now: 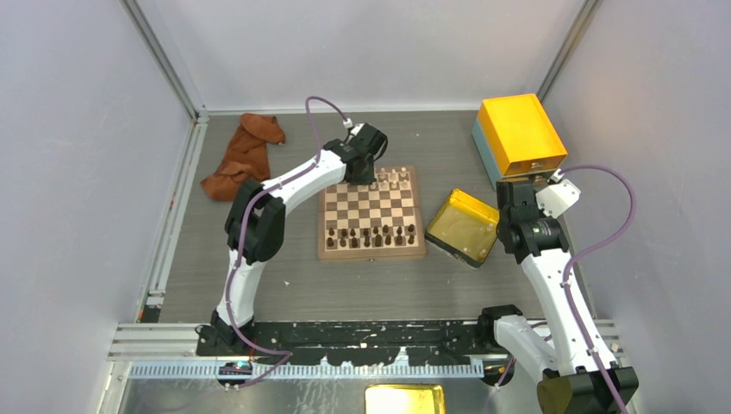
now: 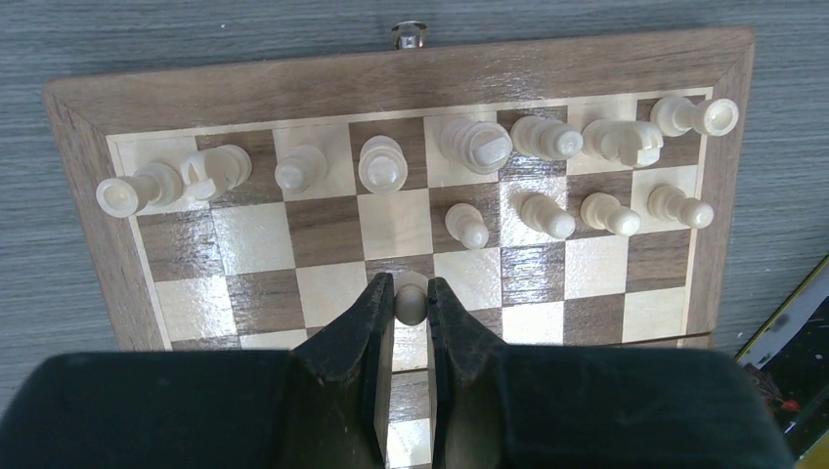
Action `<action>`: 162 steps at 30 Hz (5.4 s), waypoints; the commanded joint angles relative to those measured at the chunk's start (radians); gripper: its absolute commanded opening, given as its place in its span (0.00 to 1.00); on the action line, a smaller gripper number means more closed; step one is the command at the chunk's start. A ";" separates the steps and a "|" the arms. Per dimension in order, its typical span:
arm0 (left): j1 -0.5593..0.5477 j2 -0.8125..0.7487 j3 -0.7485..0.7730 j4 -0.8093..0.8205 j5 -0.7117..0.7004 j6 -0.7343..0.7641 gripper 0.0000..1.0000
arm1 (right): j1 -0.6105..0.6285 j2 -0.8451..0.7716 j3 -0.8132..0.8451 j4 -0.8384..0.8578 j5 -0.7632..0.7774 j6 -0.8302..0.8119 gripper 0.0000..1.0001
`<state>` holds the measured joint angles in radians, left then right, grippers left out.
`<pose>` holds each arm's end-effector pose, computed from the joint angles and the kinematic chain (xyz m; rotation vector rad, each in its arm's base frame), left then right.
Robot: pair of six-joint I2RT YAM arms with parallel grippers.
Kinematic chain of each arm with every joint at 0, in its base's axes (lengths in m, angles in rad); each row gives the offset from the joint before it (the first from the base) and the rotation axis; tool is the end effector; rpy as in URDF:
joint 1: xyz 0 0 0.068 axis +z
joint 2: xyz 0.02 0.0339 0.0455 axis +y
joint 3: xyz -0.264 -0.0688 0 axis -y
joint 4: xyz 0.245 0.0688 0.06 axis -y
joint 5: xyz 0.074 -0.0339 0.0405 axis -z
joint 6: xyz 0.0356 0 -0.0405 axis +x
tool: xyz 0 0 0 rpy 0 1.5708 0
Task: Set up the chess pieces on the board
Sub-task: Place the chess piece on the chessboard.
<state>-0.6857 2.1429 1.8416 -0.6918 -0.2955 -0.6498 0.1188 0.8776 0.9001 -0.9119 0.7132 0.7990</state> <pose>0.3732 -0.2919 0.2295 -0.0658 2.5076 -0.1683 0.1601 -0.0043 0.3037 1.0111 1.9836 -0.3906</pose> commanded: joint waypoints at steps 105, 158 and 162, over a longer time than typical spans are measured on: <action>0.006 0.043 -0.040 0.093 -0.122 -0.065 0.22 | 0.021 0.002 0.003 0.060 0.025 -0.018 0.37; -0.017 -0.156 0.006 0.069 -0.178 0.019 0.30 | 0.020 0.200 0.055 -0.049 -0.130 -0.017 0.37; -0.017 -0.215 0.000 0.060 -0.174 0.050 0.30 | 0.018 0.291 0.082 -0.054 -0.168 -0.022 0.35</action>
<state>-0.6991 2.0415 1.7996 -0.6281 -0.4381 -0.6426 0.1356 1.1088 0.9237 -0.9611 0.5827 0.7700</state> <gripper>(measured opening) 0.296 0.363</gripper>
